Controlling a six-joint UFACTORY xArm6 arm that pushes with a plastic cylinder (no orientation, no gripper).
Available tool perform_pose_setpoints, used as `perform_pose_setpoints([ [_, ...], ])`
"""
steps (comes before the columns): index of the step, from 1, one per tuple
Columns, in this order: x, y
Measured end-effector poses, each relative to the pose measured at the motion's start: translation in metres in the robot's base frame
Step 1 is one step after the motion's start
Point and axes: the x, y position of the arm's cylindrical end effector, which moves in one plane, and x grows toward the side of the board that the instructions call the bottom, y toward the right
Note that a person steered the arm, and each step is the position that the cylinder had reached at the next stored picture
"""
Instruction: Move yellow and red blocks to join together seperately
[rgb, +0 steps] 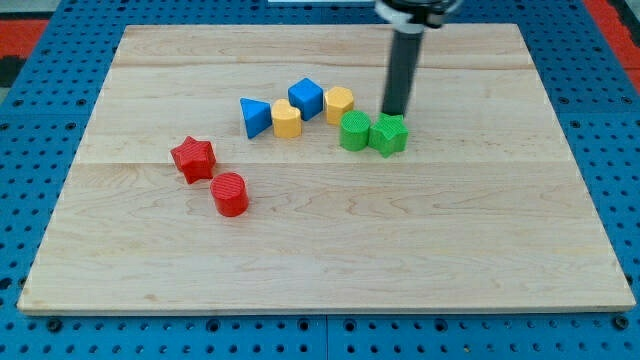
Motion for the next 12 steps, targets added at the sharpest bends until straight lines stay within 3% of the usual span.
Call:
perform_pose_setpoints([
  [1, -0.042, 0.013],
  [2, -0.032, -0.024],
  [4, 0.018, -0.125],
  [6, 0.062, -0.187],
  [7, 0.038, -0.187],
  [8, 0.009, -0.132],
  [9, 0.015, -0.095],
  [11, 0.086, -0.152],
  [12, 0.095, -0.16],
])
